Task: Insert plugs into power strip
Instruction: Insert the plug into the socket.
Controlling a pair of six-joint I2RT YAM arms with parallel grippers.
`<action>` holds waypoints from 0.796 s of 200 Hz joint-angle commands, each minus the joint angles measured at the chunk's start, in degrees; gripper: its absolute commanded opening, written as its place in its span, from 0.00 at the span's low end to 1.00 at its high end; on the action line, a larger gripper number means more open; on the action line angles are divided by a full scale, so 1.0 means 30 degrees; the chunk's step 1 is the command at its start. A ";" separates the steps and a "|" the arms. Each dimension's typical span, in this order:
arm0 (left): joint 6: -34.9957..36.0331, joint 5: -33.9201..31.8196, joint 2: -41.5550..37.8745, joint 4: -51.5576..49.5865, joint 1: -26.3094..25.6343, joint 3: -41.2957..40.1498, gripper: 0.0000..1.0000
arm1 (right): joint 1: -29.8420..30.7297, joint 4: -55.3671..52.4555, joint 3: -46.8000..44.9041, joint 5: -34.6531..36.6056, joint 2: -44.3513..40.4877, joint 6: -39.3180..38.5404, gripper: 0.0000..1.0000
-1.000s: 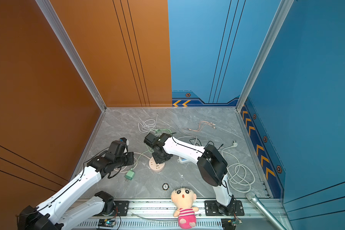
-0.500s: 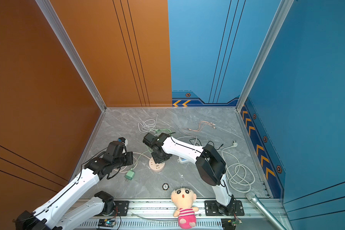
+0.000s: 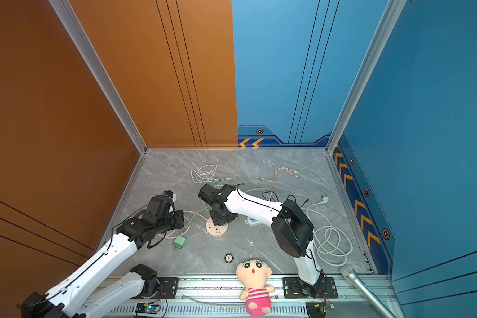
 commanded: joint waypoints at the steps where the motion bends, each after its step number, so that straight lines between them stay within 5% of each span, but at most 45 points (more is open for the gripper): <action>1: -0.0179 0.0207 -0.0281 -0.0507 -0.0023 -0.0360 0.00 | 0.0212 0.0009 -0.2460 -0.0804 0.3276 0.0020 0.00; 69: -0.0121 0.0447 -0.0016 -0.0576 -0.0045 -0.0216 0.00 | 0.0003 0.0798 -0.3184 -0.0563 0.2703 0.0224 0.00; 89: -0.0758 0.0248 -0.0127 -0.0924 -0.0145 -0.0313 0.17 | -0.0105 0.0784 -0.3006 -0.0558 0.2701 0.0069 0.00; 100: -0.1452 -0.0133 -0.0207 -0.1157 -0.0197 -0.0539 0.27 | -0.0111 0.0782 -0.2835 -0.0582 0.2676 -0.0019 0.11; 159: -0.3431 -0.1338 -0.0297 -0.2585 -0.2220 -0.1466 0.55 | -0.0306 0.0760 -0.1957 -0.0818 0.1865 -0.0713 0.34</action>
